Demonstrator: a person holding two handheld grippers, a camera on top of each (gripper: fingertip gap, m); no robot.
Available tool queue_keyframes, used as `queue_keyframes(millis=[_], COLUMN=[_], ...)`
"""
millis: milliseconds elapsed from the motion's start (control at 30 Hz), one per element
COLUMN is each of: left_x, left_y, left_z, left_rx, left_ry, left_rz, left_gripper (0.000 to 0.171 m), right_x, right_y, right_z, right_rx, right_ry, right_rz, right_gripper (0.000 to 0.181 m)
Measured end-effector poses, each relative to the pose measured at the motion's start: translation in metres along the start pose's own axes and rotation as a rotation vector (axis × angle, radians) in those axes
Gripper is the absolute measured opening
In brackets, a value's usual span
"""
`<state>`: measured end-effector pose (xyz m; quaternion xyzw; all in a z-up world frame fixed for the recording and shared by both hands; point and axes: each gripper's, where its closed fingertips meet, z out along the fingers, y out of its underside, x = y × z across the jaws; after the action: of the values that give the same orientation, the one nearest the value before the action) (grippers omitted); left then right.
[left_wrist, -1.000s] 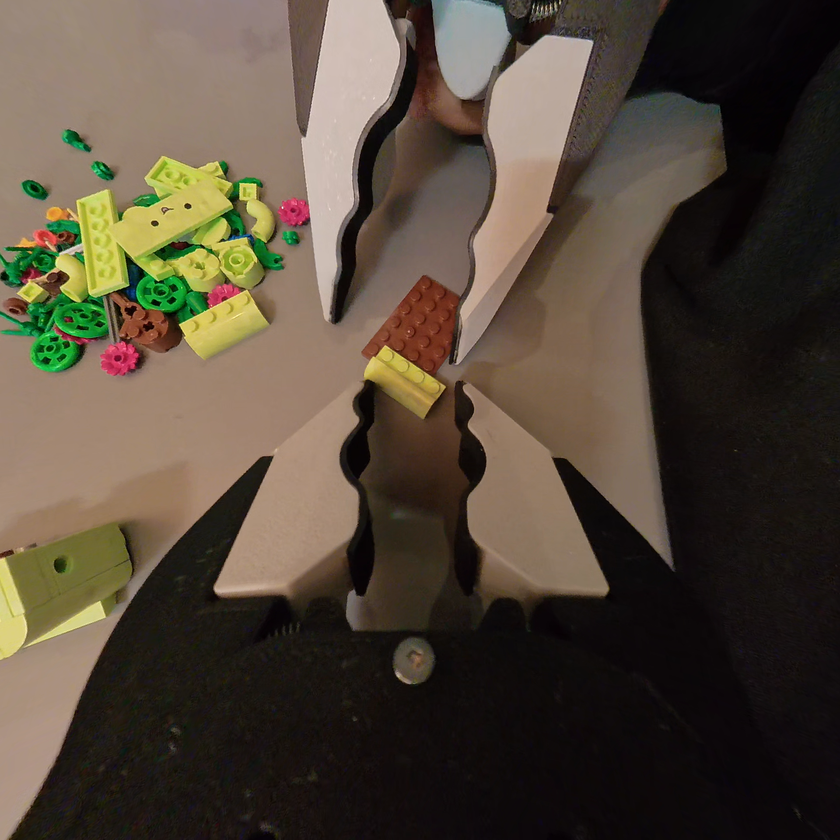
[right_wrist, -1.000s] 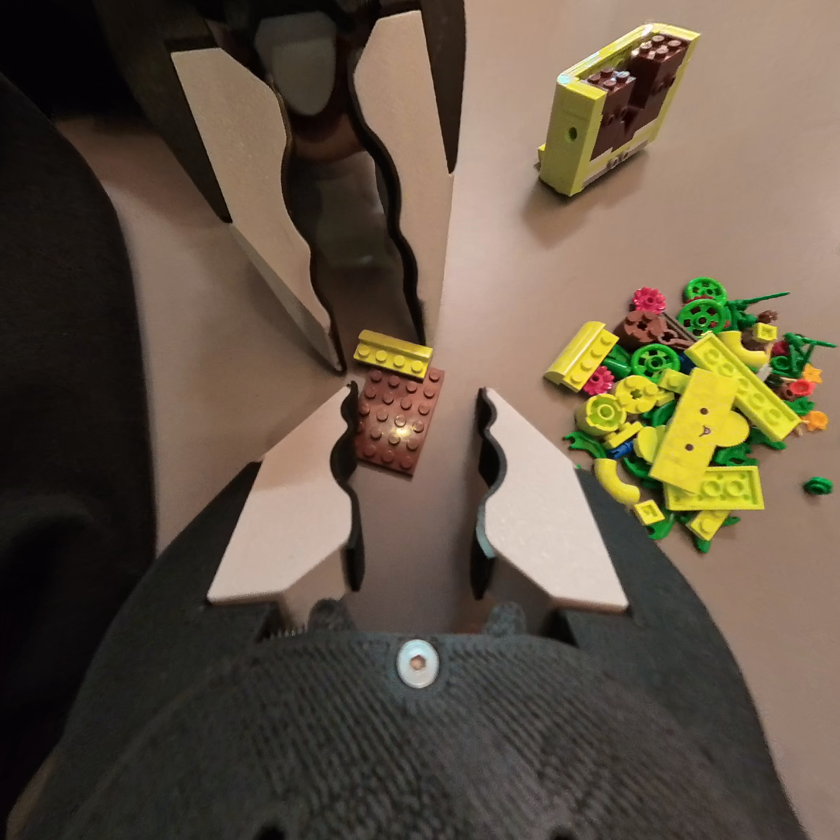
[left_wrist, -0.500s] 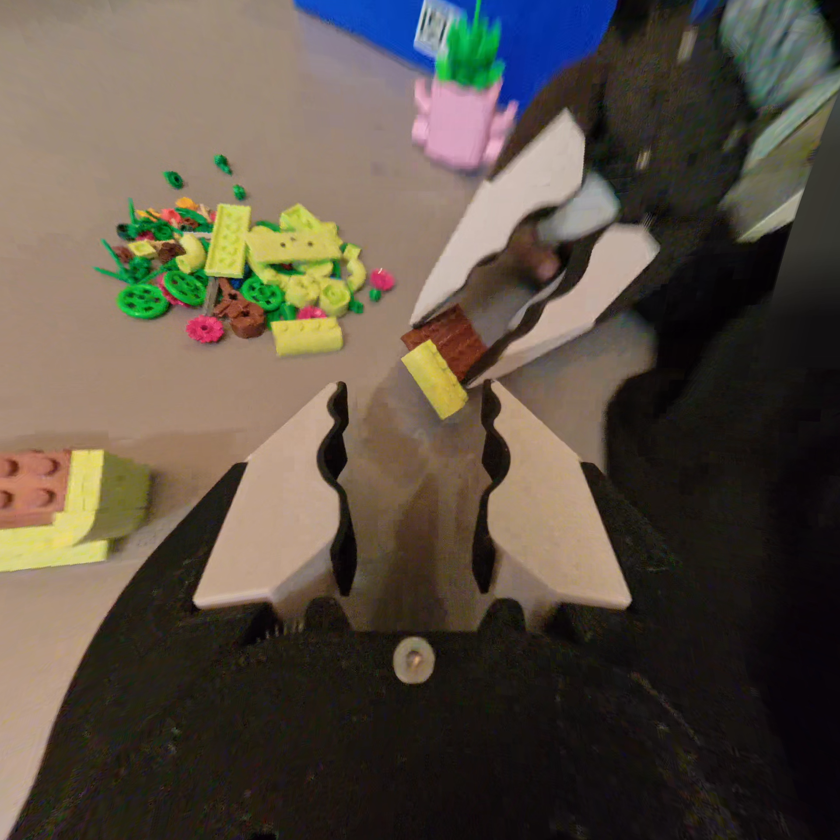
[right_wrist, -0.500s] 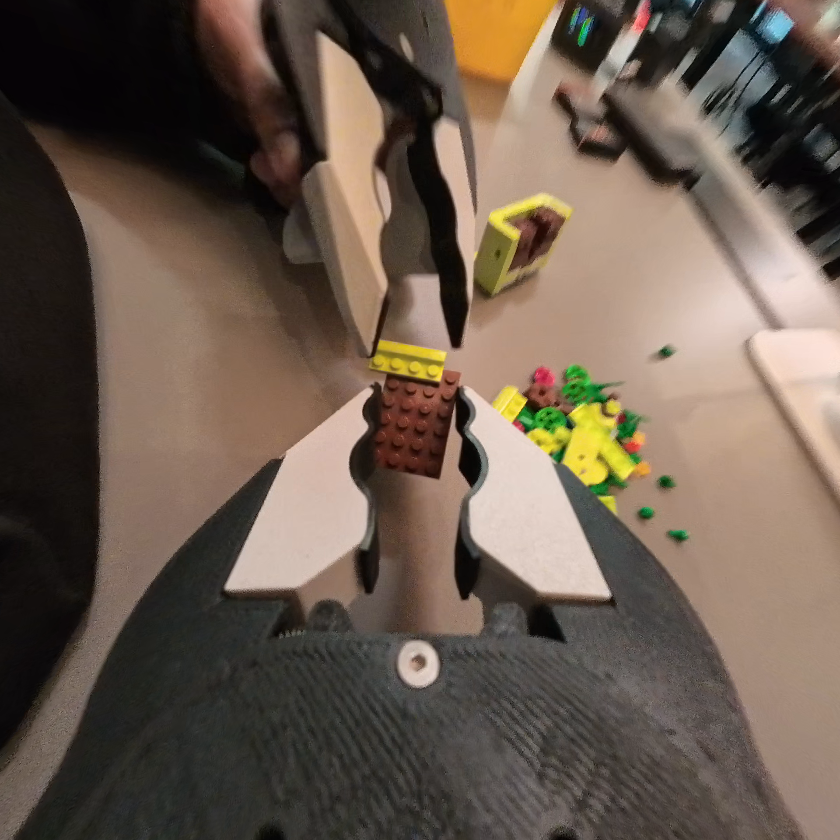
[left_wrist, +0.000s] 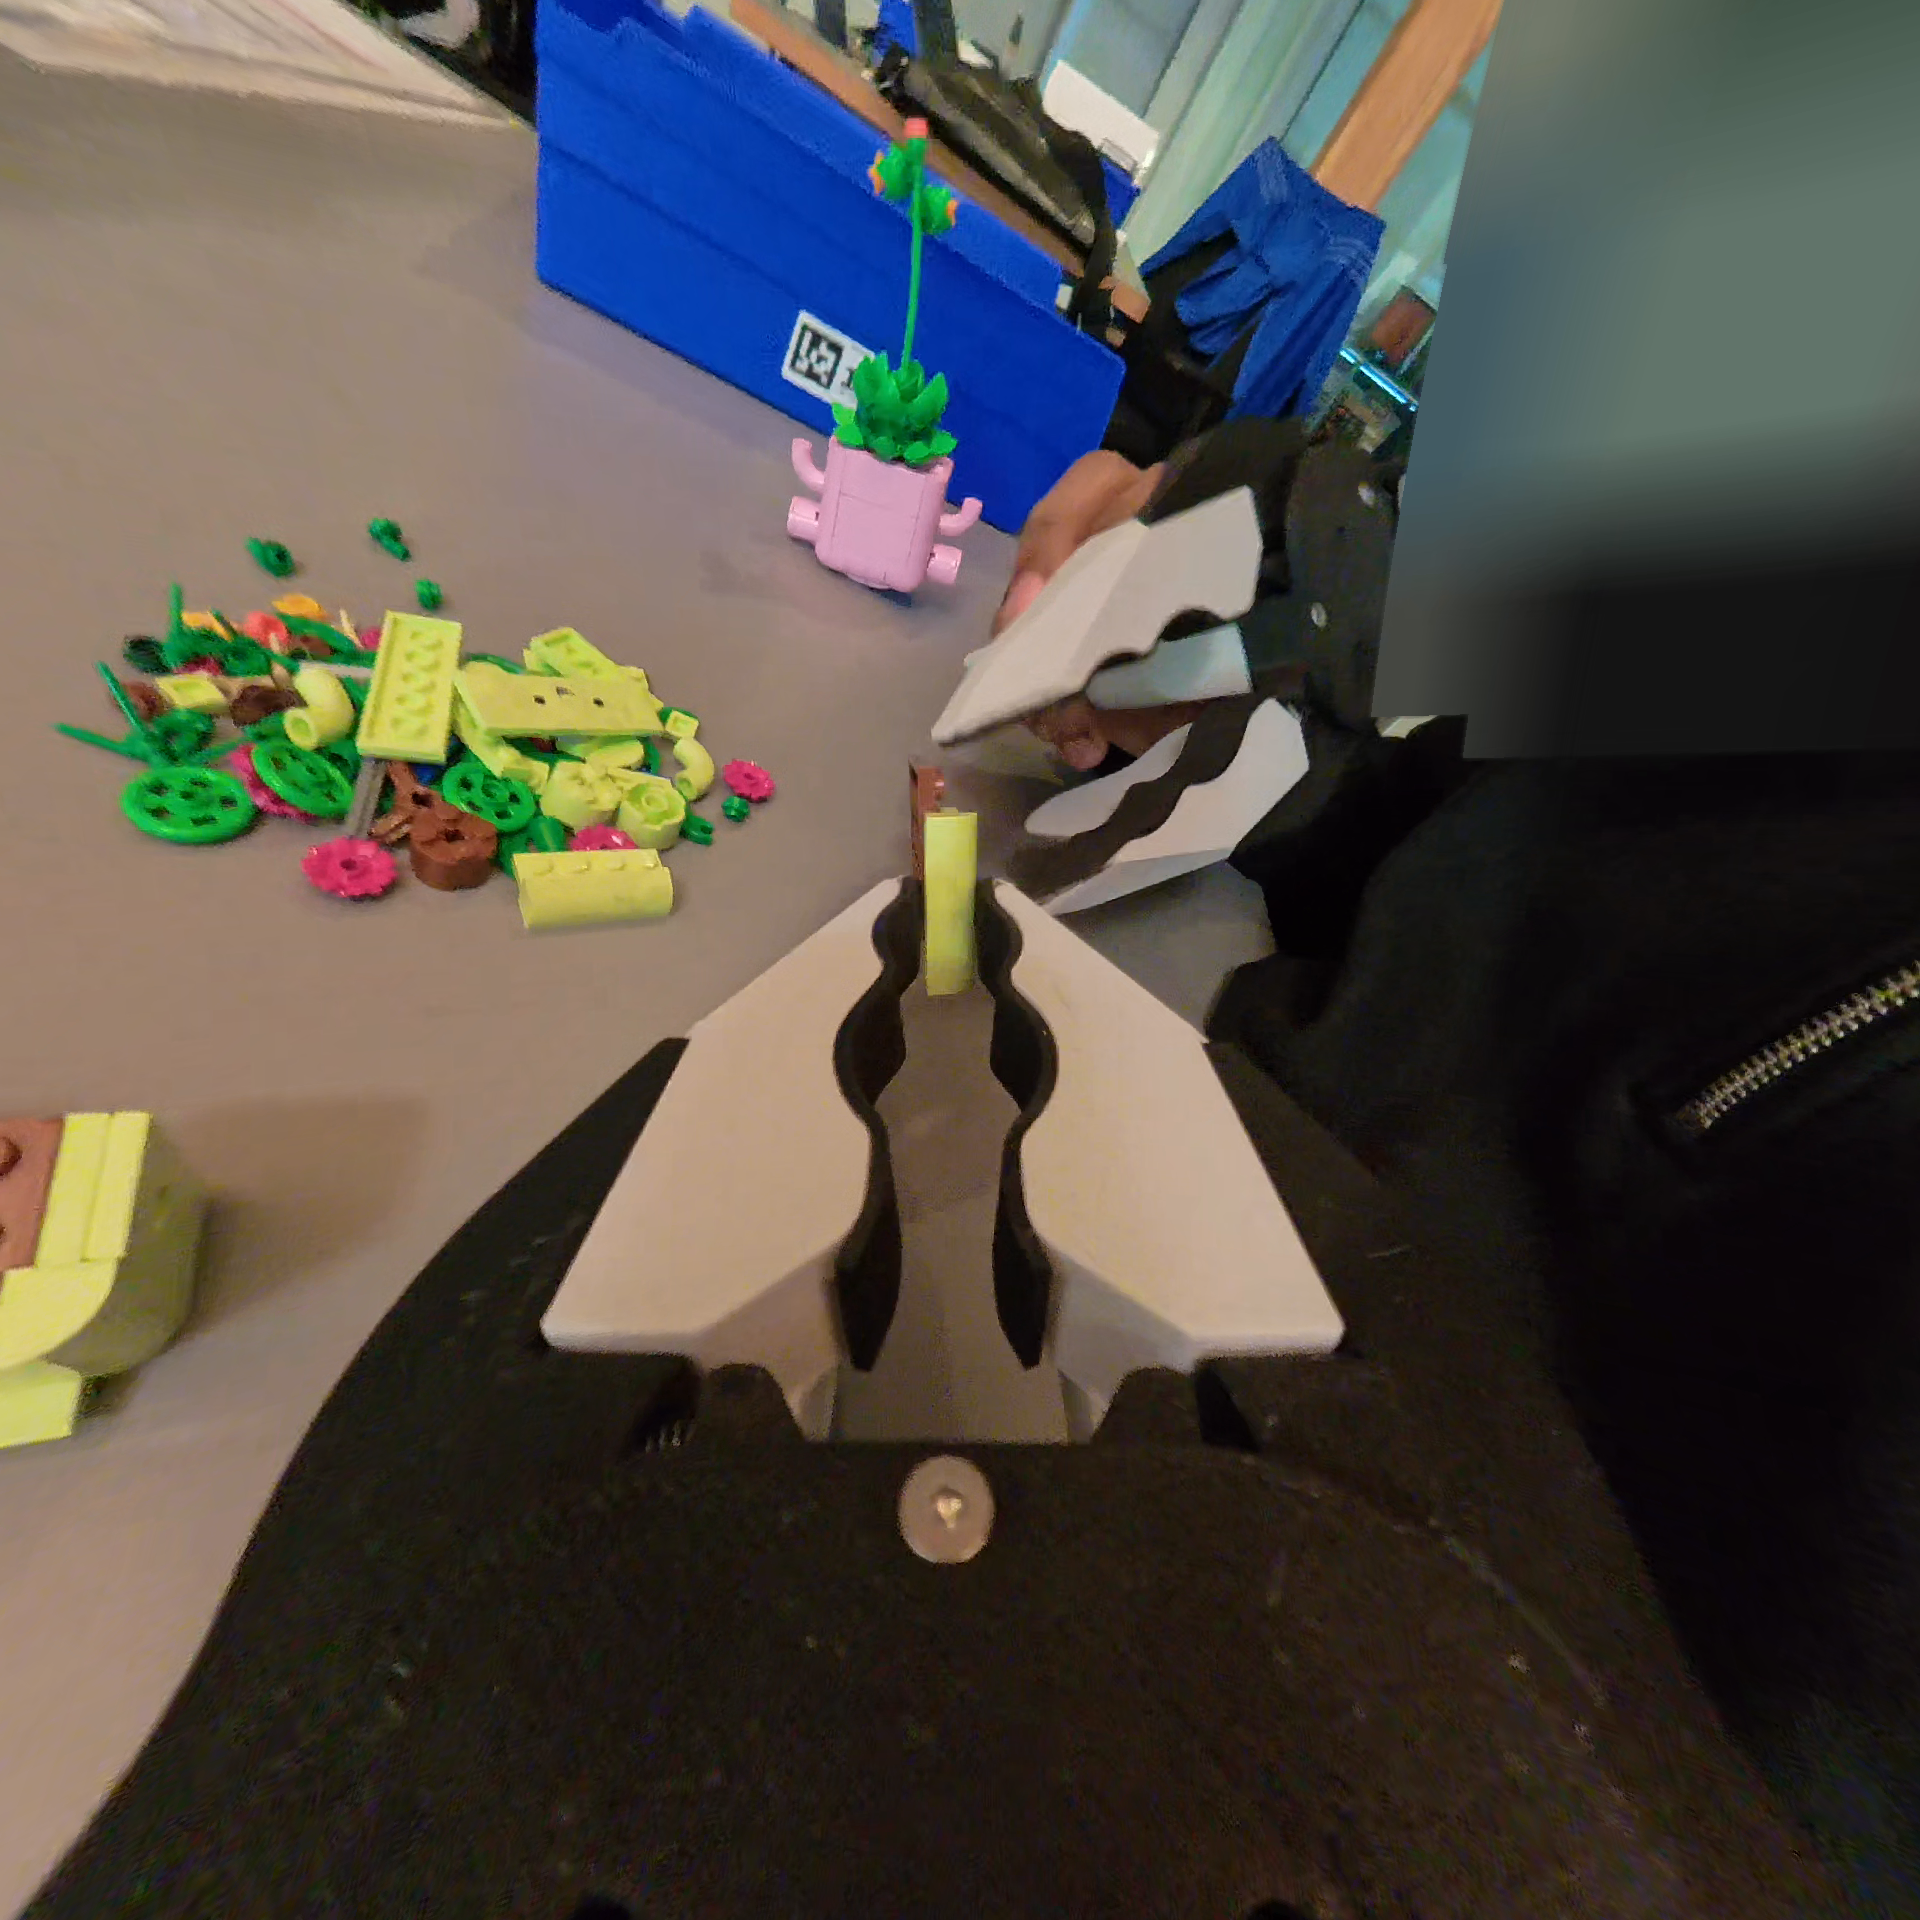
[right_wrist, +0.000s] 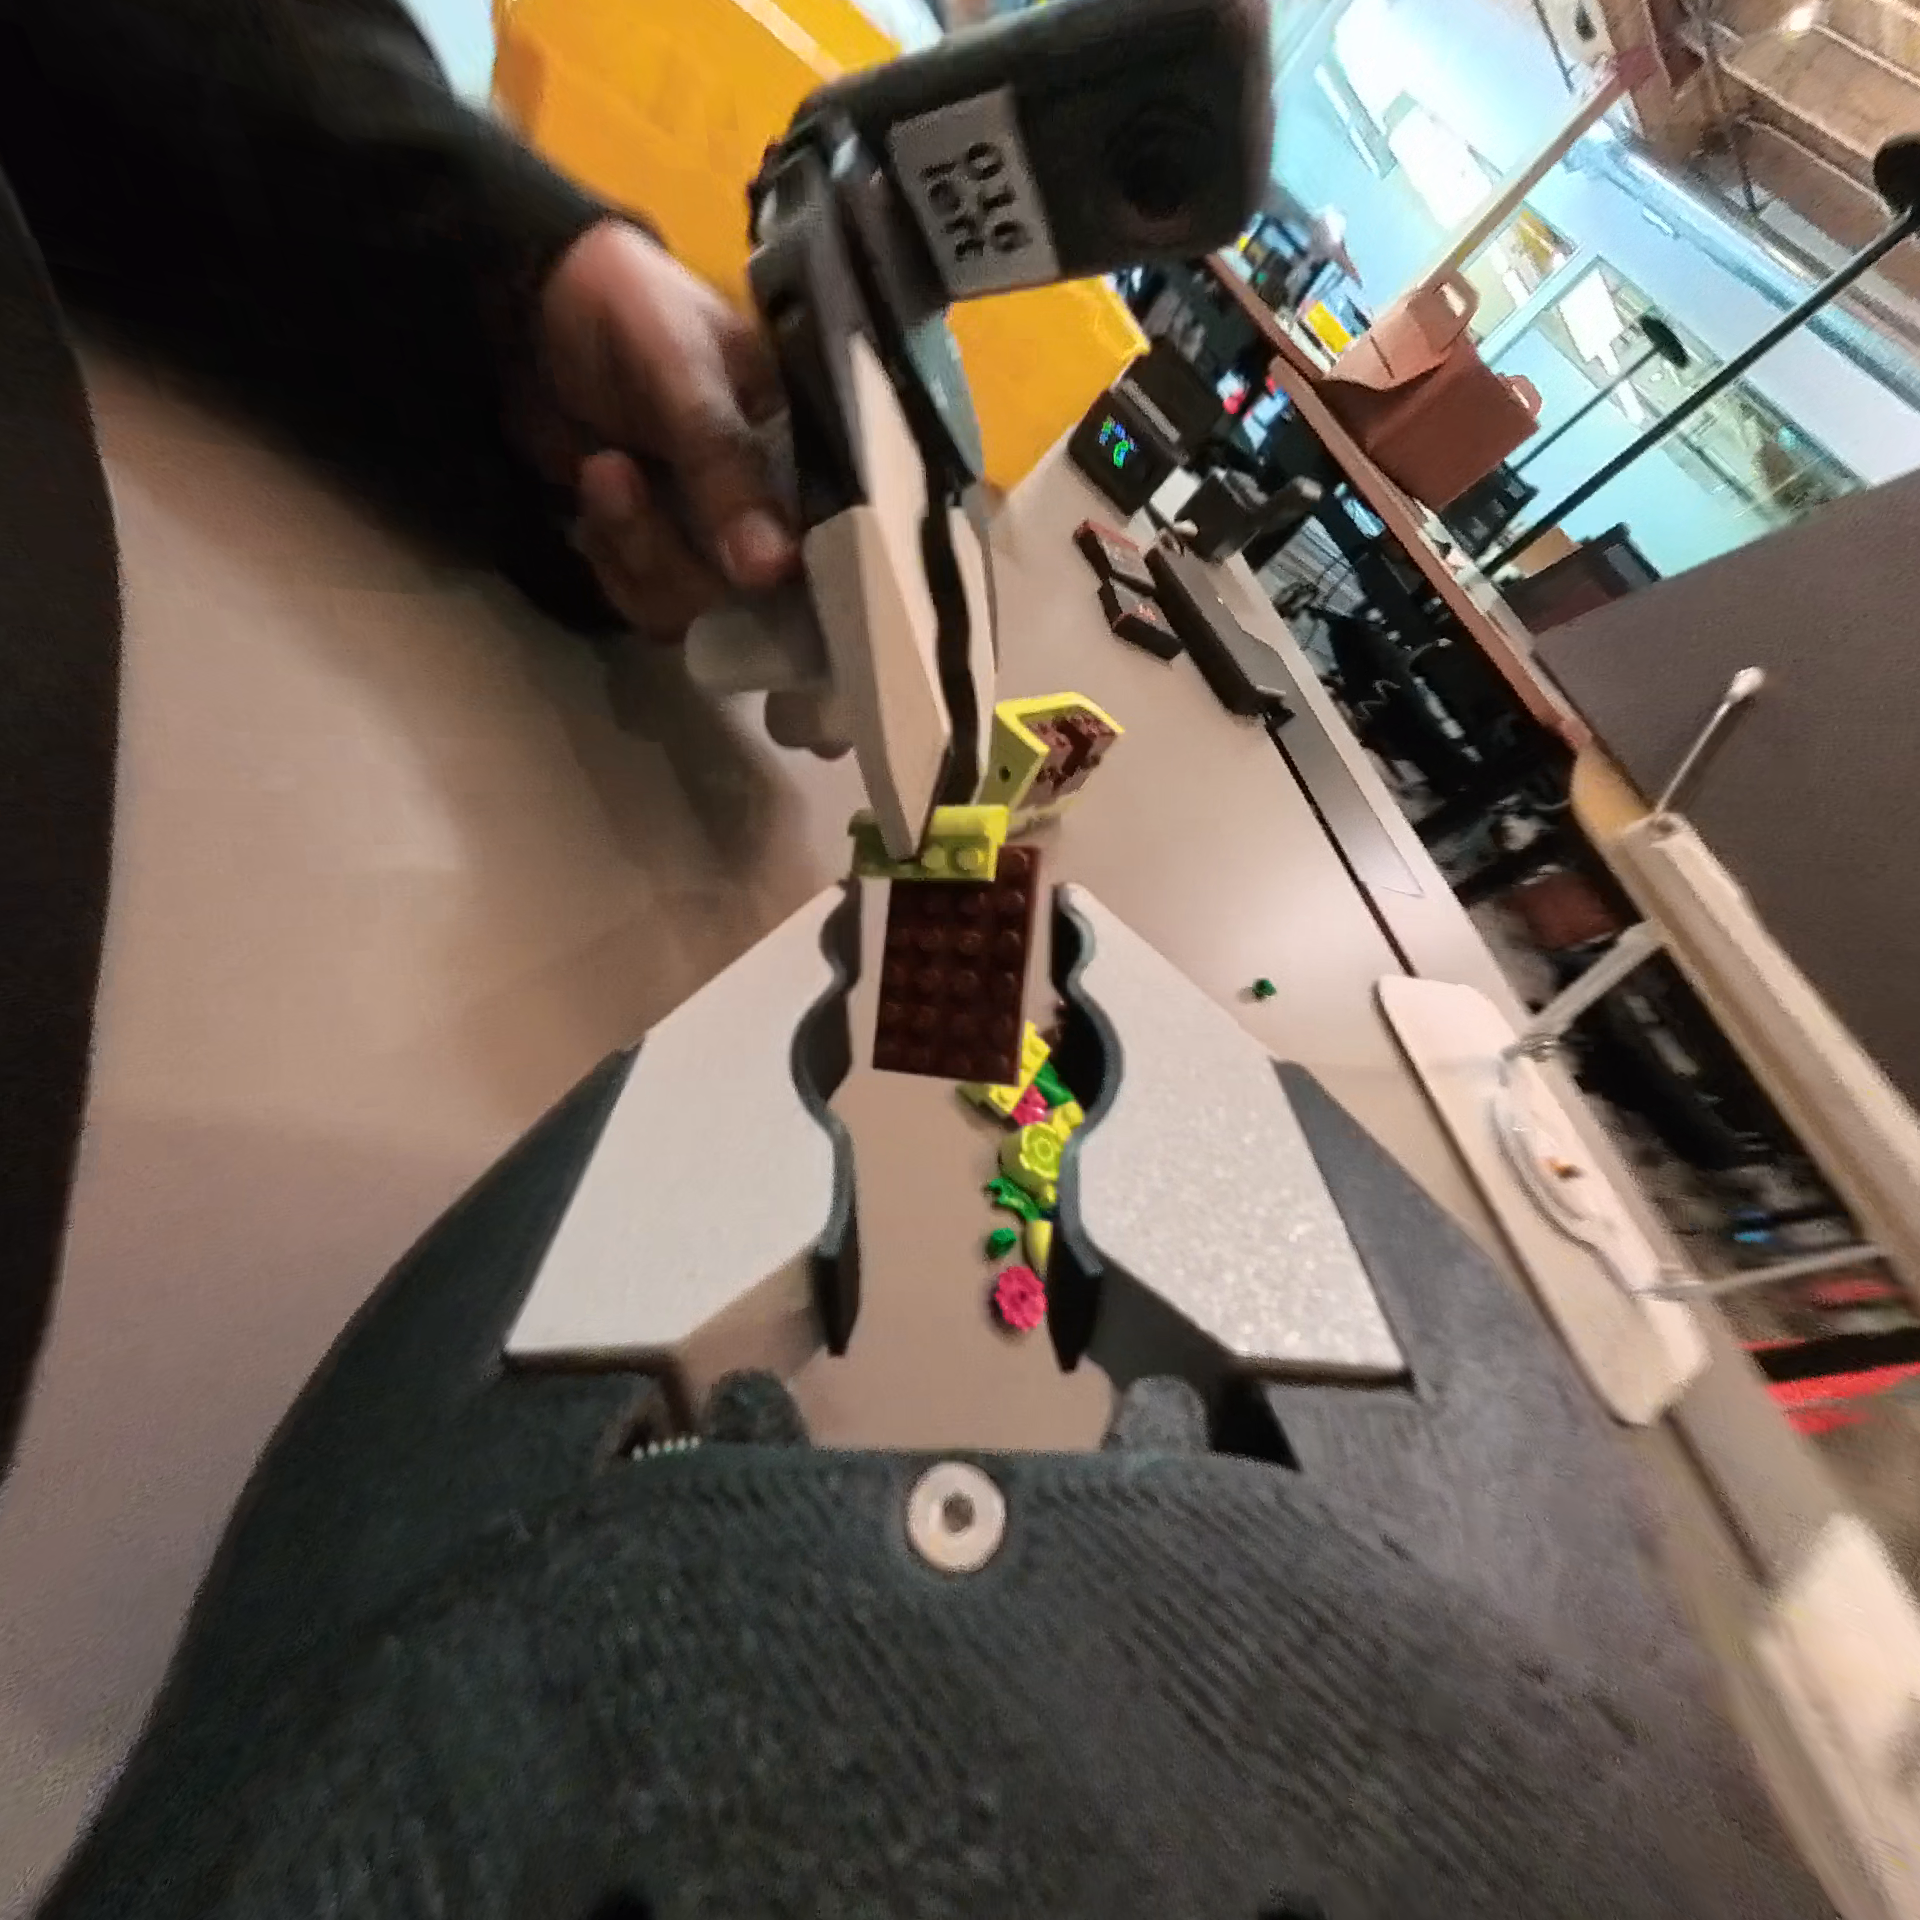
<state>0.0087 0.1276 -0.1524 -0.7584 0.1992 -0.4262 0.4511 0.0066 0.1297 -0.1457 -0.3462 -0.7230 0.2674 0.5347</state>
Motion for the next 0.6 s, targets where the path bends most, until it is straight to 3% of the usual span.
queue_keyframes(millis=[133, 267, 333, 600], left_x=[0.014, 0.028, 0.034, 0.042], left_y=[-0.001, 0.013, 0.019, 0.026], left_z=[-0.005, -0.002, 0.0, 0.0], left_rx=[0.002, -0.082, -0.113, -0.142], left_ry=[0.037, 0.032, 0.034, 0.062], left_rz=[0.146, 0.401, 0.483, 0.527], left_gripper=[0.006, 0.006, 0.006, 0.006], right_x=[0.013, 0.001, -0.011, -0.037], right_y=[-0.008, -0.024, -0.027, -0.022], right_z=[-0.012, -0.024, -0.028, -0.027], right_rx=[0.142, 0.269, 0.278, 0.225], right_ry=[-0.097, -0.347, -0.448, -0.565], right_rz=[0.32, 0.561, 0.585, 0.506], right_gripper=[0.049, 0.048, 0.043, 0.019])
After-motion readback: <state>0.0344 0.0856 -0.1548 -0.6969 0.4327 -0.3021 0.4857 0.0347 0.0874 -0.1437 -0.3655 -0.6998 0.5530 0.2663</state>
